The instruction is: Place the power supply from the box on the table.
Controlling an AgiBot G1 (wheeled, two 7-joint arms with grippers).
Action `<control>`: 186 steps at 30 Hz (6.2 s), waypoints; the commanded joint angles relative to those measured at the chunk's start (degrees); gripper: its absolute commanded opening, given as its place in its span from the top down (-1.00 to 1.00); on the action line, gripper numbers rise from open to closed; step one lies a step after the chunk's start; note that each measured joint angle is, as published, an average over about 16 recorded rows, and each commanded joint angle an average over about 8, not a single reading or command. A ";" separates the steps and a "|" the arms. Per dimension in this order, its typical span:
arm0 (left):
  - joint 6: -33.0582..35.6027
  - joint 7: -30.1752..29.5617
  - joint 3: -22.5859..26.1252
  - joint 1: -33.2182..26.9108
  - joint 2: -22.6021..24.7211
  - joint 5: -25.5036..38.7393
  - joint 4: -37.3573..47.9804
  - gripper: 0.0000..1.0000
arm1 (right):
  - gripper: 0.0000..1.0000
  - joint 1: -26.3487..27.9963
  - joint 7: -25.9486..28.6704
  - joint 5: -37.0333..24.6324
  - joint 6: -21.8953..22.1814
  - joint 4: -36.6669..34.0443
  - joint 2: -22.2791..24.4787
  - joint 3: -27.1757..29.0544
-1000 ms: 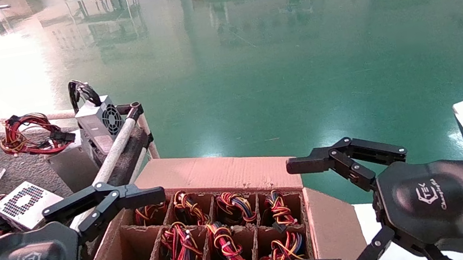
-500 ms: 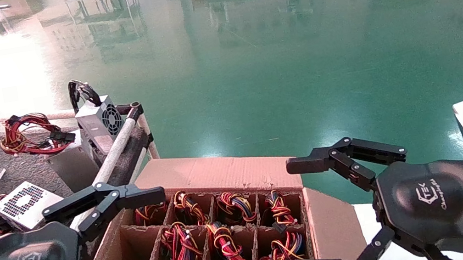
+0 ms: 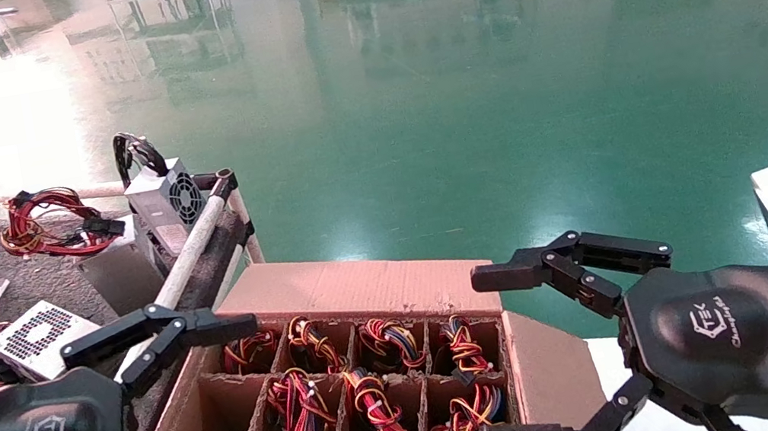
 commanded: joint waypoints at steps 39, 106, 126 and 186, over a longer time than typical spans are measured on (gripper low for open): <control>-7.52 15.54 20.71 -18.39 3.86 26.11 4.98 -1.00 | 1.00 0.00 0.00 0.00 0.00 0.00 0.00 0.00; -16.22 23.40 33.05 -24.20 15.43 35.20 15.44 -1.00 | 1.00 0.00 0.00 0.00 0.00 0.00 0.00 0.00; -16.18 24.67 32.74 -23.58 16.14 34.20 17.34 1.00 | 1.00 0.00 0.00 0.00 0.00 0.00 0.00 0.00; -15.53 24.11 31.91 -21.74 14.54 32.20 17.59 1.00 | 1.00 0.00 0.00 0.00 0.00 0.00 0.00 0.00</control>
